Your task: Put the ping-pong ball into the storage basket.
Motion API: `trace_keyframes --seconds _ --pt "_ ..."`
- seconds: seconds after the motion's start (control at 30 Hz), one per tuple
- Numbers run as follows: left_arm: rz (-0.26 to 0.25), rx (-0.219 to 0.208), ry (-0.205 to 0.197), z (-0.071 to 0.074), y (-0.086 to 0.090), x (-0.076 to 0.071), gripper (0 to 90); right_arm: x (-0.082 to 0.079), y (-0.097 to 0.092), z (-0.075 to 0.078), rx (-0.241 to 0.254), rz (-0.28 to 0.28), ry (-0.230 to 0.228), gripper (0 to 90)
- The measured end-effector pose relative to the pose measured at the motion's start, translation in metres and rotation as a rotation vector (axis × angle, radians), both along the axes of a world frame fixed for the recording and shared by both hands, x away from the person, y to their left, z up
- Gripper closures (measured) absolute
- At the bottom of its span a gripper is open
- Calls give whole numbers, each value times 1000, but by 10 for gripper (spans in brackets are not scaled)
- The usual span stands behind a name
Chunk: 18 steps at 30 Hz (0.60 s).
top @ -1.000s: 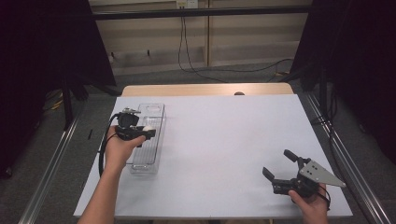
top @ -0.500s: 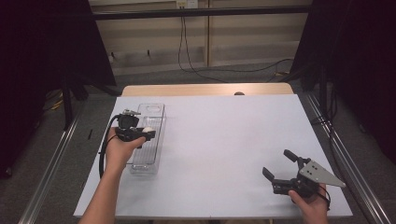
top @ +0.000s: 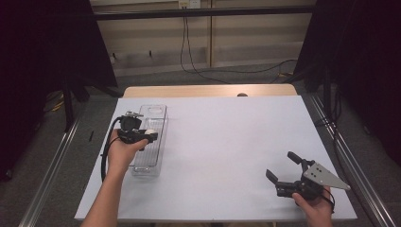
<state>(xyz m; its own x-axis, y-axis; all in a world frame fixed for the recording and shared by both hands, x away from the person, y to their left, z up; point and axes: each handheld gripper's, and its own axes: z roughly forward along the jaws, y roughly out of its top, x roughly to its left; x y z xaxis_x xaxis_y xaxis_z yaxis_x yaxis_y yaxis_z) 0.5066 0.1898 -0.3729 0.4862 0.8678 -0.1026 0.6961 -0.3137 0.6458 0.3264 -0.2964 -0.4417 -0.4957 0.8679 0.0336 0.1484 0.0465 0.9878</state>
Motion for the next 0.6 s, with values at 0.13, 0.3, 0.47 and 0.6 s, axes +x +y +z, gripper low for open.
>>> trace_keyframes --seconds 0.13,0.3,0.47,0.6 --pt "13 0 -2 -3 1 0 510 0 0 0 -1 0 -3 8" --pt "20 -13 -5 -6 1 0 511 0 0 0 -1 0 -2 9" --pt "11 -7 -1 -6 2 0 510 0 0 0 0 0 0 9" --pt "17 -5 -1 -6 2 0 510 0 0 0 0 0 0 9"
